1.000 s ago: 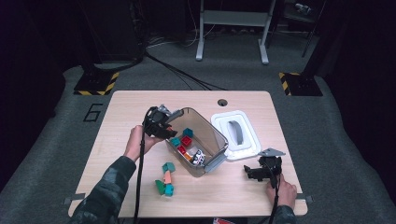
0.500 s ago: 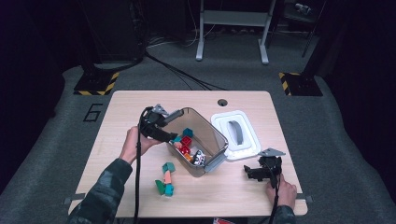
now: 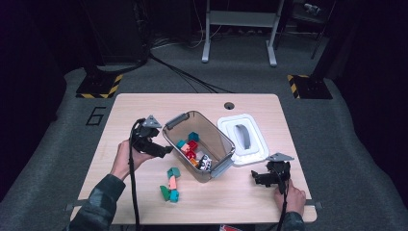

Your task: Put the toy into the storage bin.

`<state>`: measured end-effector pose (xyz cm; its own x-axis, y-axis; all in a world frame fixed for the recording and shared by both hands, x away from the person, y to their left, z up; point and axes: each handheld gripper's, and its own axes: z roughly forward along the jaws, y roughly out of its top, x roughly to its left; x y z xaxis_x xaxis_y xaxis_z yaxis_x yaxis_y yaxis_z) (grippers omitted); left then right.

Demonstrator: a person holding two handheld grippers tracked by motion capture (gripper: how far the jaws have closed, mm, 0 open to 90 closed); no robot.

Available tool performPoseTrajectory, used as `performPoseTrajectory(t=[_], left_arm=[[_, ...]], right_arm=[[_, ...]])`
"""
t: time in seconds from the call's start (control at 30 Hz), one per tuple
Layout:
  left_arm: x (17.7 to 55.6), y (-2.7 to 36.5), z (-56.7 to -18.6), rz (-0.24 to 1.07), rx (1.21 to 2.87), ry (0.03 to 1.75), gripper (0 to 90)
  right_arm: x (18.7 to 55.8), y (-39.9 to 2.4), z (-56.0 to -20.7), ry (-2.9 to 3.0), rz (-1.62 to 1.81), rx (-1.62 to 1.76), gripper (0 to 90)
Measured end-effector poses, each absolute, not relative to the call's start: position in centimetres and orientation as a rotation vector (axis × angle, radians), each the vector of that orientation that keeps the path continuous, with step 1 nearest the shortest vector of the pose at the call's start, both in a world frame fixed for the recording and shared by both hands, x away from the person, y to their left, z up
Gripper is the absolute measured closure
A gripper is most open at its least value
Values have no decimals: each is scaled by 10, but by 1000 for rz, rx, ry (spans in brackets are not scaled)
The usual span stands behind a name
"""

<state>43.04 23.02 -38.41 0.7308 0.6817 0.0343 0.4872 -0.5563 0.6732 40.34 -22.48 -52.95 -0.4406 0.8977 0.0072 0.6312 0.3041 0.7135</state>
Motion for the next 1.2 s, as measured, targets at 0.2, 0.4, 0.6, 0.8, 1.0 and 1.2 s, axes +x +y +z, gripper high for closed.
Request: performPoseTrajectory(t=[0.2,0.4,0.6,0.8,1.0,1.2], left_arm=[[421,239,-398,379,2287,890,132],[412,244,-413,374,2297,902,144],[399,247,-437,310,2310,927,141],[384,242,-462,254,2324,950,142],[374,238,-477,247,2339,967,142],[367,234,-481,264,2328,969,142]], right_arm=[[403,-225,-529,2184,922,1365,0],[403,-225,-529,2184,922,1365,0],[403,-225,-529,2184,922,1364,0],[403,-225,-529,2184,922,1364,0],[403,-225,-529,2184,922,1364,0],[403,-225,-529,2184,922,1364,0]])
